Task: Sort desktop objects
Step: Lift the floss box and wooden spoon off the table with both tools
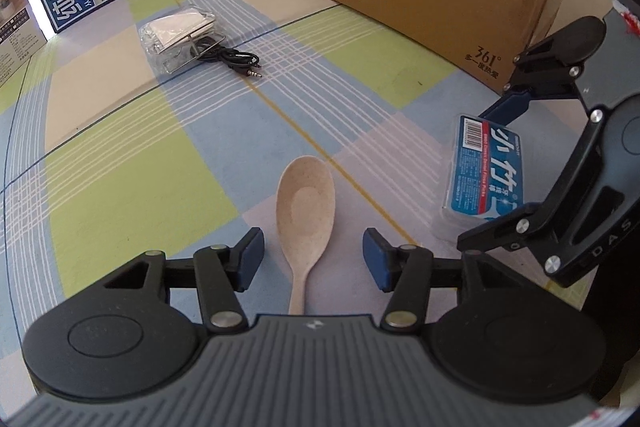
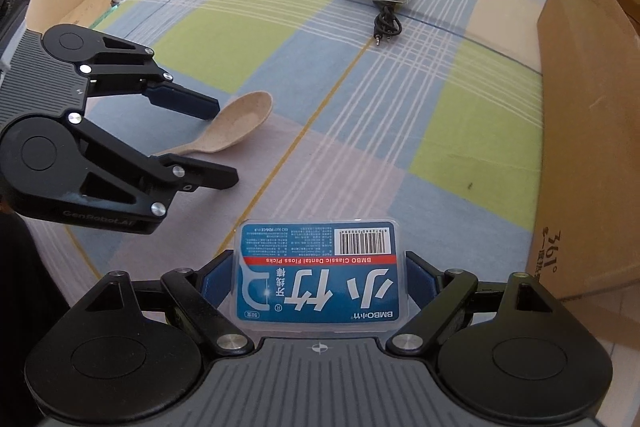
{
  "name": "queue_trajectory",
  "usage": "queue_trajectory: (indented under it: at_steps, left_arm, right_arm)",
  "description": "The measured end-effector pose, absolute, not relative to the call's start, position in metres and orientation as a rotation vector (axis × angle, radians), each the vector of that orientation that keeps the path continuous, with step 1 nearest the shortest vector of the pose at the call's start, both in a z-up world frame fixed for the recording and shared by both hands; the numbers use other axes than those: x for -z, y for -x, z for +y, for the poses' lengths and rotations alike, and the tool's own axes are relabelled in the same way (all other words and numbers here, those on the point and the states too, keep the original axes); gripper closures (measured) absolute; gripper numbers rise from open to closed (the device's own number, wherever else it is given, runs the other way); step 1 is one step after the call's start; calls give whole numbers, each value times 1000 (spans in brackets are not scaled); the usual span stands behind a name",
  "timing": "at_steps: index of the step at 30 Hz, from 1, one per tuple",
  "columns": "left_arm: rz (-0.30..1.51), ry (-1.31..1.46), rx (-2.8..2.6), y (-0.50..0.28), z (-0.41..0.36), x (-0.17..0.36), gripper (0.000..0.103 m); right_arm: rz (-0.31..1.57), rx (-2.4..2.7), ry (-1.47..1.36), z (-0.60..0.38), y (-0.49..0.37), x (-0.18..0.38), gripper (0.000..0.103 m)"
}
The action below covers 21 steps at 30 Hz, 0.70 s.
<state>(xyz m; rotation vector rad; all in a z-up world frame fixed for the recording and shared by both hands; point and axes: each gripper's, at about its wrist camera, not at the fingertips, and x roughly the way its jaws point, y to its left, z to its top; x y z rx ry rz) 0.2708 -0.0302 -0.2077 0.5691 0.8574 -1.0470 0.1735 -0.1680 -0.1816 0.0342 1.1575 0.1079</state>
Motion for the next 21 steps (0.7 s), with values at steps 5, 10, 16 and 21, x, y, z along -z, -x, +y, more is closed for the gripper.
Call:
queue_trajectory:
  at_steps: [5, 10, 16, 21]
  left_arm:
    - [851, -549, 1043, -275, -34, 210, 54]
    - [832, -561, 1070, -279, -34, 211, 59]
    - [825, -538, 1074, -284, -32, 212, 67]
    - [828, -546, 1062, -283, -34, 210, 76]
  right_arm:
    - [1146, -110, -49, -170, -172, 181, 20]
    - [1131, -111, -58, -170, -171, 182, 20]
    - [1122, -114, -57, -170, -171, 182, 20]
    - [1115, -108, -61, -169, -171, 182, 20]
